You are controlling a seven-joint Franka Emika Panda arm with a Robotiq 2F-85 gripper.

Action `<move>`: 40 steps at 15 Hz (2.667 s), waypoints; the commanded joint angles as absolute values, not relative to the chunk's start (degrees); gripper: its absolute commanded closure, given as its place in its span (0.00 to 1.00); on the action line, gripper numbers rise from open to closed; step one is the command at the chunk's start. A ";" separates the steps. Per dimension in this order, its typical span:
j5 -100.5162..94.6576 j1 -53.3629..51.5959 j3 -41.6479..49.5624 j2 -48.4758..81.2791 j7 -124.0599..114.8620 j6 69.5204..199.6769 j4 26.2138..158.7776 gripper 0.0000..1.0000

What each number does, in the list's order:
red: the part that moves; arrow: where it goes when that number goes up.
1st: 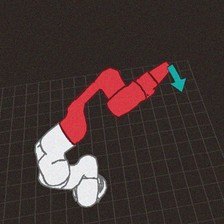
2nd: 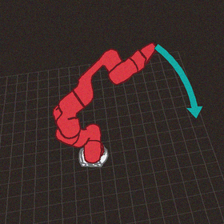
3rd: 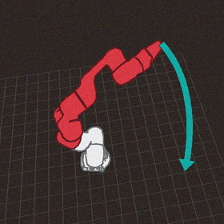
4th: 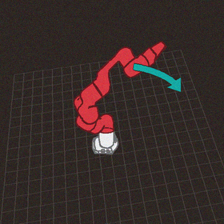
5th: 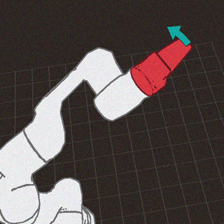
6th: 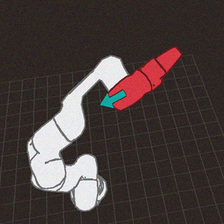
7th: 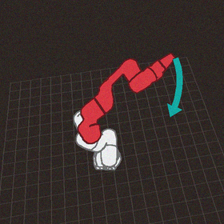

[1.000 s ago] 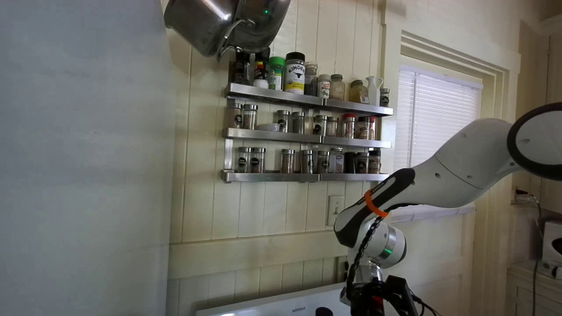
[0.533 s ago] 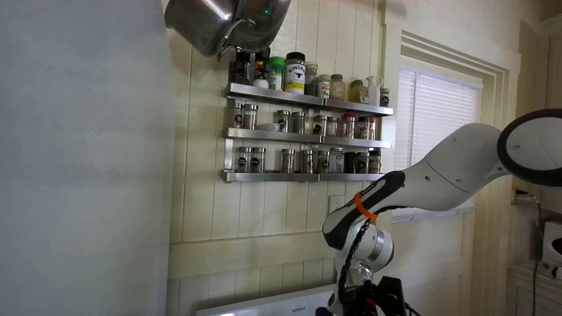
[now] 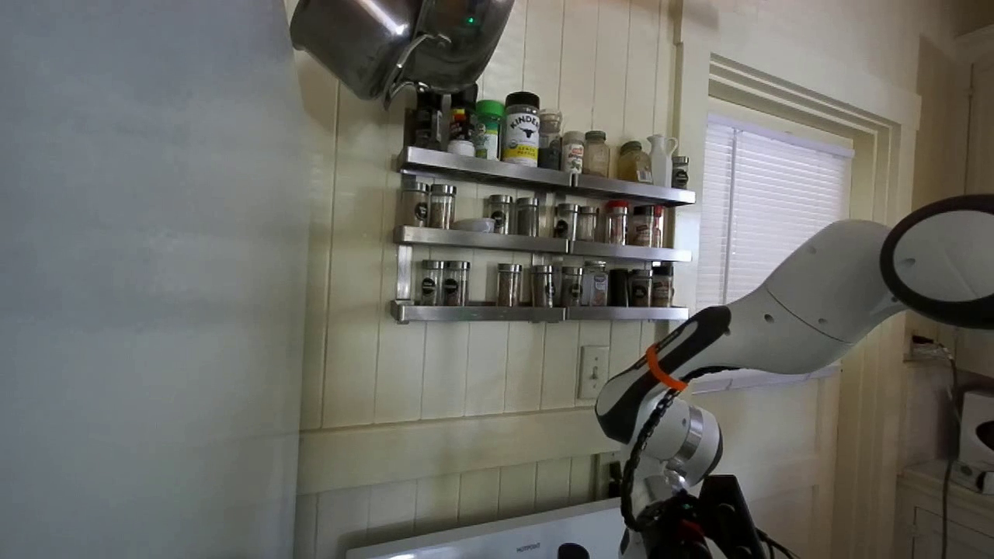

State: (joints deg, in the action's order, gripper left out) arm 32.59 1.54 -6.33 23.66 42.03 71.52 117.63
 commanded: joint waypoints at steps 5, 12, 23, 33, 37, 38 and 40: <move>34.65 3.50 -2.16 20.04 35.14 70.64 123.18 0.95; 37.19 4.88 1.11 17.33 29.70 72.33 125.59 0.95; 40.22 4.41 0.21 20.15 29.59 72.03 125.62 0.95; 41.42 4.20 -2.19 25.91 41.85 71.69 124.47 0.95; 40.79 3.87 -1.94 26.61 45.79 73.98 124.39 0.95; 40.72 3.92 -1.93 26.78 47.01 74.84 124.29 0.95; 40.60 3.97 -2.06 27.32 48.88 75.90 123.80 0.95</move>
State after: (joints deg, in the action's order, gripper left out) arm 41.08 4.14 -1.93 26.42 45.46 74.12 124.53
